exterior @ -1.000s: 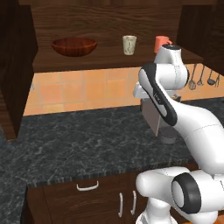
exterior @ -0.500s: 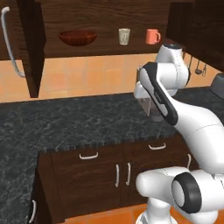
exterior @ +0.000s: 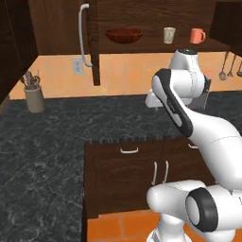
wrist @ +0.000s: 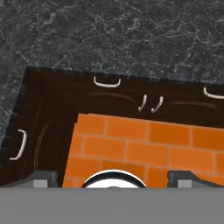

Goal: Gather all objects into one cabinet and sort the glasses and bowls to opposite sides.

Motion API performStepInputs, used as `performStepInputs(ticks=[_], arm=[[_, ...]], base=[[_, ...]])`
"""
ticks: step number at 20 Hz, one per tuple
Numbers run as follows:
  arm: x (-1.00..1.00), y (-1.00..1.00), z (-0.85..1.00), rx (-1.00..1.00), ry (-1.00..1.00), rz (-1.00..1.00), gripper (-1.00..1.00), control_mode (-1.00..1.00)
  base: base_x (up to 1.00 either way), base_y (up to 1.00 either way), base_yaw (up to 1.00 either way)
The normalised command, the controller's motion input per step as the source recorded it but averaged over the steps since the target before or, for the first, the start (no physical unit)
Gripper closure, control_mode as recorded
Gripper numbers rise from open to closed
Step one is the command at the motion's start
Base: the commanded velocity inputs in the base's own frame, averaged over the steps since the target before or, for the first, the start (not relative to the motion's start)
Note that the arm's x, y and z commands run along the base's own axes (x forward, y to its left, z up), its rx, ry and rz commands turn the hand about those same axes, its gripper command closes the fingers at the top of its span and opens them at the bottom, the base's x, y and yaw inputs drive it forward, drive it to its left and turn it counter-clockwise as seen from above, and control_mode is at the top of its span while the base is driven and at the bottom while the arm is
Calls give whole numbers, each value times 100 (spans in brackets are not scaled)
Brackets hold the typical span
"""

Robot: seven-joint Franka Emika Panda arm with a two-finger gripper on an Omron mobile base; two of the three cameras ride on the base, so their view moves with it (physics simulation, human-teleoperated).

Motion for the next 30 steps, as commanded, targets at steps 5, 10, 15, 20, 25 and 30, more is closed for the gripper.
performStepInputs(ticks=[5, 10, 15, 20, 25, 30], arm=[[0, 0, 0, 0, 0, 0, -100, 100], [0, 0, 0, 0, 0, 0, -100, 100], [0, 0, 0, 0, 0, 0, -100, 100], [0, 0, 0, 0, 0, 0, -100, 100], [0, 0, 0, 0, 0, 0, -100, 100], [0, 0, 0, 0, 0, 0, -100, 100]], base=[[-79, 10, 25], [-83, 13, 31], [-70, 47, 37], [-59, 29, 36], [-47, 30, 38], [-37, 26, 40]])
